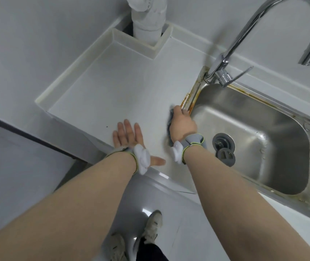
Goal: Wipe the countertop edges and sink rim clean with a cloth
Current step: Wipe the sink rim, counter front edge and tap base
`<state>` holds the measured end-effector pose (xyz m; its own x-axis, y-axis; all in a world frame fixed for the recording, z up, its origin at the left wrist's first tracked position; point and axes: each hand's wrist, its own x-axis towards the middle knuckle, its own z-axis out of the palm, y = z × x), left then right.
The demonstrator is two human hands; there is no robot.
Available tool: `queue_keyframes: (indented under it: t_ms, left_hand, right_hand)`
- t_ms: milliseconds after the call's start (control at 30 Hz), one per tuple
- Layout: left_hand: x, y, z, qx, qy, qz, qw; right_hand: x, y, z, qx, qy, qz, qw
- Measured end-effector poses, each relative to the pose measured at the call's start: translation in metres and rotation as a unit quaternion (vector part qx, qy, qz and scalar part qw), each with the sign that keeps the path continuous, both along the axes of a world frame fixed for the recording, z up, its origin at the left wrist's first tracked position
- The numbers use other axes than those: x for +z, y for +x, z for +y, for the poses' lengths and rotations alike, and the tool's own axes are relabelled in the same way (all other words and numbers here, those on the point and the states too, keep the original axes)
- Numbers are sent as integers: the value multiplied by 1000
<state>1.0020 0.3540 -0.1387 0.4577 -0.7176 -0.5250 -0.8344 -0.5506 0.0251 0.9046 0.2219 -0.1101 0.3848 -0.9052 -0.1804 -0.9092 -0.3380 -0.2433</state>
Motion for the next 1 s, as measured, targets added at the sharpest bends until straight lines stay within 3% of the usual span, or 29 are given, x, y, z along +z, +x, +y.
queue_keyframes:
  t_ms: [67,167,267,400,667,833,933,1000]
  left_hand:
    - [12,0,1,-10,-17,-19,1000]
    - [41,17,-15,0,-122,-37,992]
    - [49,41,-50,19,-116,-40,992]
    - [35,59,-101,-3,-201,-81,976]
    - [-6,57,-141,62,-286,-36,955]
    - [-14,52,-140,72,-306,-57,948]
    - [-11,53,-140,75,-316,-58,944]
    - [-11,51,-138,70,-318,-57,944]
  right_hand:
    - [1,-2,7,13,14,3,1000]
    - [5,-8,20,44,50,11,998]
    - [11,-11,23,78,68,19,994]
    - [12,-7,14,113,64,48,990]
    - [18,-4,-23,123,53,35,990]
    - [19,3,-22,49,8,19,999]
    - [20,-3,-9,71,110,7,991]
    - [22,-9,-9,83,127,-2,988]
